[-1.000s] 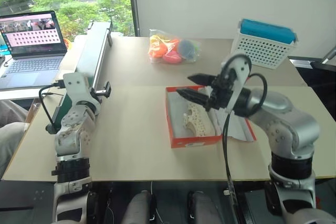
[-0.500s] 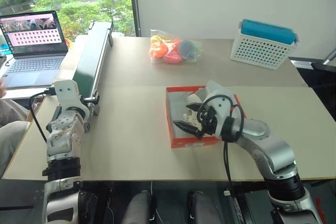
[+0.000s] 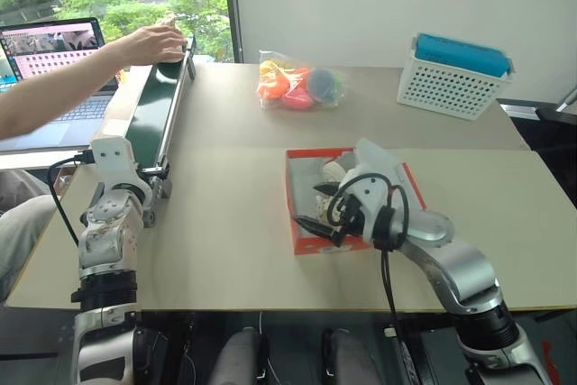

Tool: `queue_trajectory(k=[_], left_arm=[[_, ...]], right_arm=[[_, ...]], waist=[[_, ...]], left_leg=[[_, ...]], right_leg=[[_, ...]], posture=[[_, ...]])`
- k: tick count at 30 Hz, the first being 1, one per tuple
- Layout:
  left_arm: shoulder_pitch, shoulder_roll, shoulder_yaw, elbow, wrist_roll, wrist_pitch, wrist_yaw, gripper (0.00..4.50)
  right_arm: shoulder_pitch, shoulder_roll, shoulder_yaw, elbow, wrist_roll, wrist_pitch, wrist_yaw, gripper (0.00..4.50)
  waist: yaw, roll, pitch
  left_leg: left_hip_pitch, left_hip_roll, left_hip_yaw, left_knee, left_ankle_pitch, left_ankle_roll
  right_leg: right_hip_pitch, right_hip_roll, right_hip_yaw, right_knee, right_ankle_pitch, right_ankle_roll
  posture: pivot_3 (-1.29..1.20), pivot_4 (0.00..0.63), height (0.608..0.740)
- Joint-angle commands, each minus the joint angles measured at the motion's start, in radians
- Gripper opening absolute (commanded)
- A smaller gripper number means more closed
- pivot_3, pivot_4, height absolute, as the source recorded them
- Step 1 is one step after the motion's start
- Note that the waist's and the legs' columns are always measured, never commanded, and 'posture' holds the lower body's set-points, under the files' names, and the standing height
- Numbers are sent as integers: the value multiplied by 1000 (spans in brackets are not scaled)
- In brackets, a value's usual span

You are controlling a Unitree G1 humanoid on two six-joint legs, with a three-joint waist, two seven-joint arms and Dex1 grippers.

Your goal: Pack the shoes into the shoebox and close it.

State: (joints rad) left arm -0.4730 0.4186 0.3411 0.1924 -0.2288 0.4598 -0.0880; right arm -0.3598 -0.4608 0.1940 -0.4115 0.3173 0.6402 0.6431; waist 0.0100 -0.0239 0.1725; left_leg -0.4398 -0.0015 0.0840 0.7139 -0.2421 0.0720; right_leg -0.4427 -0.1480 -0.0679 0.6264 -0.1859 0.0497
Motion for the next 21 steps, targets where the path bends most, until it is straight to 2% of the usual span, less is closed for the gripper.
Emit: queue_trajectory(k=[1,21], left_arm=[[-16,18,-3,-27,12,-8,-1,4500],[-26,28,-3,-15,14,-12,-2,4500]], right_arm=[[-1,8,-18,-18,4,-9,-12,4450],[14,4,-7,-18,-3,-10,-12,4450]], waist=[[0,0,0],[0,0,0]], left_leg=[[0,0,0,0,0,0],[0,0,0,0,0,0]], right_leg=[[0,0,0,0,0,0],[0,0,0,0,0,0]], posture=[[0,150,699],[0,150,699]])
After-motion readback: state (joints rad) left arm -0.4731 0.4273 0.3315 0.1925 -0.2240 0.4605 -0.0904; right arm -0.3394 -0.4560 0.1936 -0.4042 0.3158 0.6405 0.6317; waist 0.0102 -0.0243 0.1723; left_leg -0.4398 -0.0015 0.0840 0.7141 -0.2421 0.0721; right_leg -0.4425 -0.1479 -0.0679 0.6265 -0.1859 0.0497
